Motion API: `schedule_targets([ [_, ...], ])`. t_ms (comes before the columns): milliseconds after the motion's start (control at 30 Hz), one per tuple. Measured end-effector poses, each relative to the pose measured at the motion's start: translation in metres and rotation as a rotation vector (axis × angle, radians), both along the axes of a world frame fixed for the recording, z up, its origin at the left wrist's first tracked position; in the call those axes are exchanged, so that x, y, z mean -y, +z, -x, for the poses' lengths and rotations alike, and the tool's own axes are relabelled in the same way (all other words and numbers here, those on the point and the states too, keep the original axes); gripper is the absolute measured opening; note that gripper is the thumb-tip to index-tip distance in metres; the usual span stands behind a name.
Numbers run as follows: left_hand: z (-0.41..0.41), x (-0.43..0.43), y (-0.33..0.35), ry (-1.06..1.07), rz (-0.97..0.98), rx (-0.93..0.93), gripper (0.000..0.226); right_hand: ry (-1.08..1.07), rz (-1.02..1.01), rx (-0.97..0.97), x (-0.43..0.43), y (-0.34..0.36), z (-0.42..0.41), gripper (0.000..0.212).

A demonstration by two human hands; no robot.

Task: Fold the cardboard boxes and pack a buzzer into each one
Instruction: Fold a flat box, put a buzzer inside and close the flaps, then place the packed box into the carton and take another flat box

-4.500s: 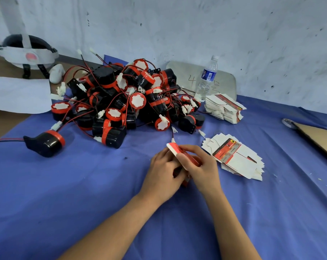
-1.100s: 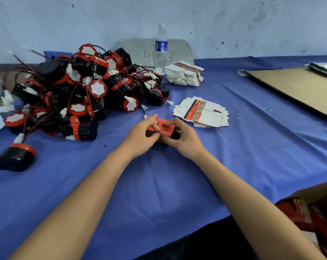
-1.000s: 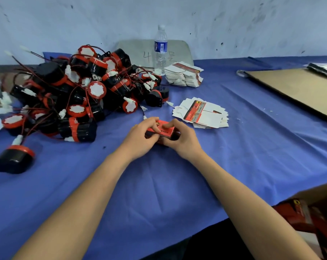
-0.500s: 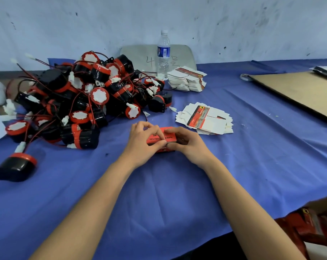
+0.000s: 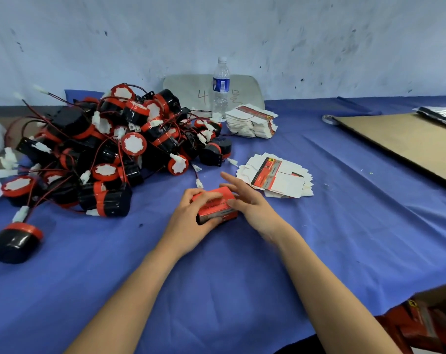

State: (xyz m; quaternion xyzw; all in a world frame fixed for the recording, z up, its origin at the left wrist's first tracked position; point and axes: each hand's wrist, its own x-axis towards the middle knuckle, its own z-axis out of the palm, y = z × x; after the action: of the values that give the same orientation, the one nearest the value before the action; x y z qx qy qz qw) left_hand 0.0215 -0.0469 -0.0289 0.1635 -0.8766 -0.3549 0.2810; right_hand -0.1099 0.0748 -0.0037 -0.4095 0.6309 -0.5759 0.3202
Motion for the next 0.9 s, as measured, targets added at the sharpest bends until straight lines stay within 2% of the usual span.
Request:
schedule_targets([
  [67,-0.001,0.001,0.001,0.031,-0.084,-0.034,0.057,0.038,-0.01,-0.043,-0.005,-0.003,-0.004,0.064],
  [133,-0.003,0.003,0.004,0.072,-0.225,-0.089,0.048,0.053,0.005,-0.085,-0.008,-0.003,-0.011,0.068],
  [233,-0.006,0.004,0.006,0.052,-0.369,-0.149,0.033,-0.045,0.042,-0.086,-0.019,-0.002,-0.026,0.06],
  [367,-0.006,0.007,0.003,-0.062,-0.48,-0.169,0.041,-0.122,-0.027,-0.343,-0.041,-0.008,-0.047,0.055],
  [433,-0.006,0.008,0.001,-0.105,-0.583,-0.184,0.055,-0.227,0.014,-0.251,-0.048,-0.006,-0.058,0.043],
  [500,-0.005,0.011,0.0,-0.146,-0.695,-0.238,0.064,-0.44,0.202,-0.043,-0.056,0.0,-0.061,0.036],
  [567,-0.006,0.018,-0.003,-0.168,-0.706,-0.265,0.066,-0.769,0.397,0.135,-0.066,0.006,-0.059,0.037],
  [633,-0.005,0.021,-0.007,-0.192,-0.709,-0.27,0.067,-1.189,0.518,0.159,-0.083,0.012,-0.05,0.04],
  [700,-0.003,0.022,-0.008,-0.196,-0.699,-0.258,0.069,-1.52,0.643,0.101,-0.104,0.016,-0.039,0.046],
  [767,-0.003,0.021,-0.009,-0.194,-0.672,-0.247,0.073,-1.804,0.615,-0.054,-0.127,0.014,-0.028,0.051],
  [833,-0.003,0.02,-0.009,-0.197,-0.646,-0.242,0.075,-2.037,0.447,-0.199,-0.146,0.007,-0.019,0.048],
  [900,-0.003,0.019,-0.009,-0.204,-0.635,-0.238,0.076,-2.114,0.268,-0.162,-0.152,-0.003,-0.015,0.043],
])
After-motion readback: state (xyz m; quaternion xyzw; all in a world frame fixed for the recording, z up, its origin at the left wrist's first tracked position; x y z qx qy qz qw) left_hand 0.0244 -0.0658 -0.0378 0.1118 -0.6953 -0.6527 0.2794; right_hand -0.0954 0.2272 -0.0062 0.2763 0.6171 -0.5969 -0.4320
